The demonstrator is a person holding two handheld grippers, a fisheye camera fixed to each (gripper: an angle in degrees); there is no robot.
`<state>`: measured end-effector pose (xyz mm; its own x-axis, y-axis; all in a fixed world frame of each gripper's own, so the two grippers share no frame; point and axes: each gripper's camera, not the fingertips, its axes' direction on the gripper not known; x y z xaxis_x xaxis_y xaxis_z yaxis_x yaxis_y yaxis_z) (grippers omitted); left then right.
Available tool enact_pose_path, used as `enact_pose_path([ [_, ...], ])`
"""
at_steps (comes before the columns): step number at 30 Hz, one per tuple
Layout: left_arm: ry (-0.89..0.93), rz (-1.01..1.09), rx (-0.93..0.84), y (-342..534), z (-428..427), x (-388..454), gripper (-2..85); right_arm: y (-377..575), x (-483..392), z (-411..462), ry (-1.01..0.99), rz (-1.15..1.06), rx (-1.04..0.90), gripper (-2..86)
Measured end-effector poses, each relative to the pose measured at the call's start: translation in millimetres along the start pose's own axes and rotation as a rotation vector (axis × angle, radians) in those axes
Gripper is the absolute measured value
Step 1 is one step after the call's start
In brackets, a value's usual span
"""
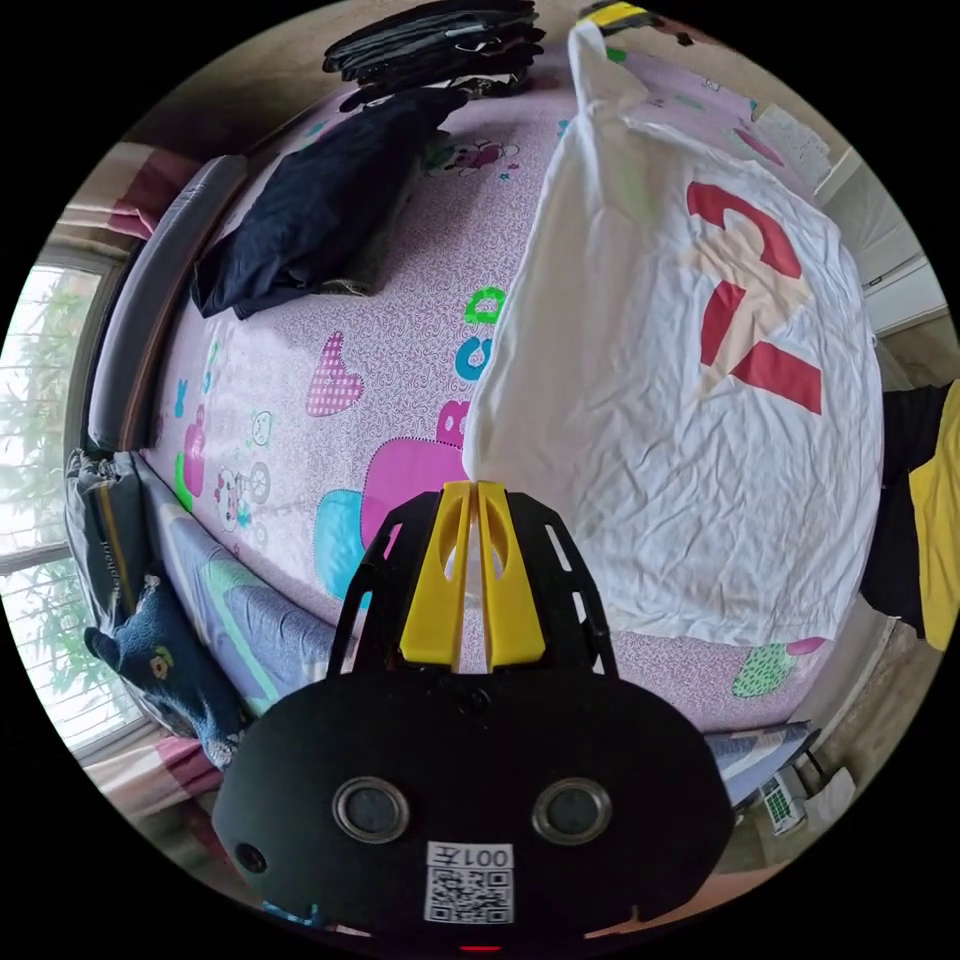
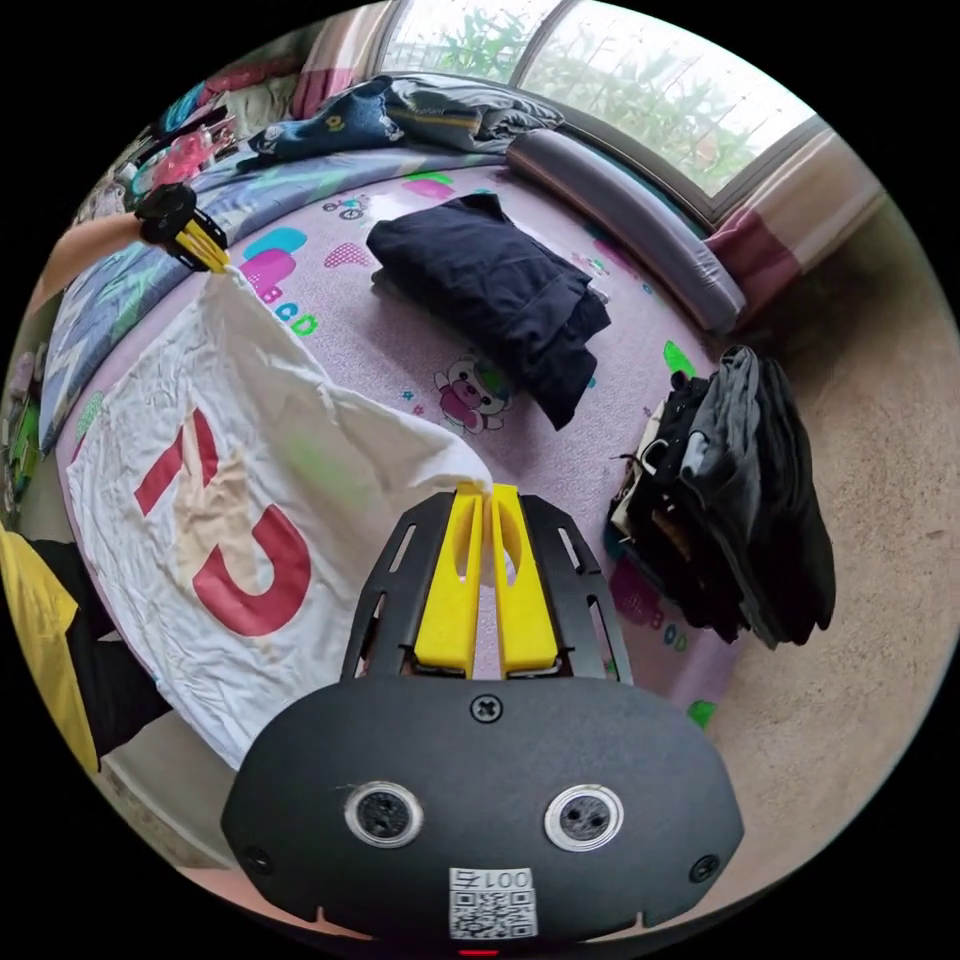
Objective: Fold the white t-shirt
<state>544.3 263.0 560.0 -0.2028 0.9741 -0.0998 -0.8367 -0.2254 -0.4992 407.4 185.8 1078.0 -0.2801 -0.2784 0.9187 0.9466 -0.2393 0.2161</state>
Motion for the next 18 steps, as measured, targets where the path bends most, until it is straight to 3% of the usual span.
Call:
enact_pose_path([
  [9, -0.078, -0.064, 0.045, 19, -42, 52, -1.6, 56, 5, -11, -0.037, -0.124, 0.048, 0.7],
  [18, -0.113, 0.005, 0.016, 44, -51, 165, -1.6, 167, -31, 20, -0.186, -0.132, 0.012, 0.7],
])
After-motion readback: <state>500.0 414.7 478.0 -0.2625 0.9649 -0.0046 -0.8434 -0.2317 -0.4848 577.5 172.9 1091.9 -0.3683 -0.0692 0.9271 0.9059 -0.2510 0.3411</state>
